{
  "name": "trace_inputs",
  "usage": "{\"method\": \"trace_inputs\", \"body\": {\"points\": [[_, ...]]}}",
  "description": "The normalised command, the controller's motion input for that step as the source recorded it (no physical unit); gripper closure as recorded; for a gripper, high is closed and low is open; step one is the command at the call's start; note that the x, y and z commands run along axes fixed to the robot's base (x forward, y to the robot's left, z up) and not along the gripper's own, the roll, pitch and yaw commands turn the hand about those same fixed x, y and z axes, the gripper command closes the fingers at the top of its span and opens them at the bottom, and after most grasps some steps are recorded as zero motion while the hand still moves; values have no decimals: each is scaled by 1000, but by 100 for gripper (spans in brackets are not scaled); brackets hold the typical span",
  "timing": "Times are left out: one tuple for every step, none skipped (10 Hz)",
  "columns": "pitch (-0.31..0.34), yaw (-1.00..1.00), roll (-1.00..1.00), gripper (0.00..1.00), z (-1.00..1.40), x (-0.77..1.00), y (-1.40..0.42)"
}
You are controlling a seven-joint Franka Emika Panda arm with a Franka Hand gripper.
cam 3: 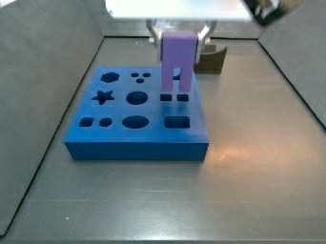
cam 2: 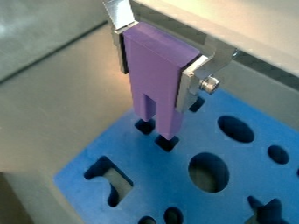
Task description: Insert the double-square object.
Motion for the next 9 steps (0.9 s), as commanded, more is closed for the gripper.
{"method": "trace_inputs", "body": {"points": [[0,69,186,100,-591,0,0],[0,57,171,100,-509,0,0],[26,57,127,100,-357,74,0],[34,60,99,100,-391,117,0],[37,123,69,100,-509,200,0],[0,77,47,100,-683,140,0],[-50,0,27,100,-883,103,0],[-90,-51,0,100,-906,109,0],[-19,-106,0,100,-677,143,0]]}}
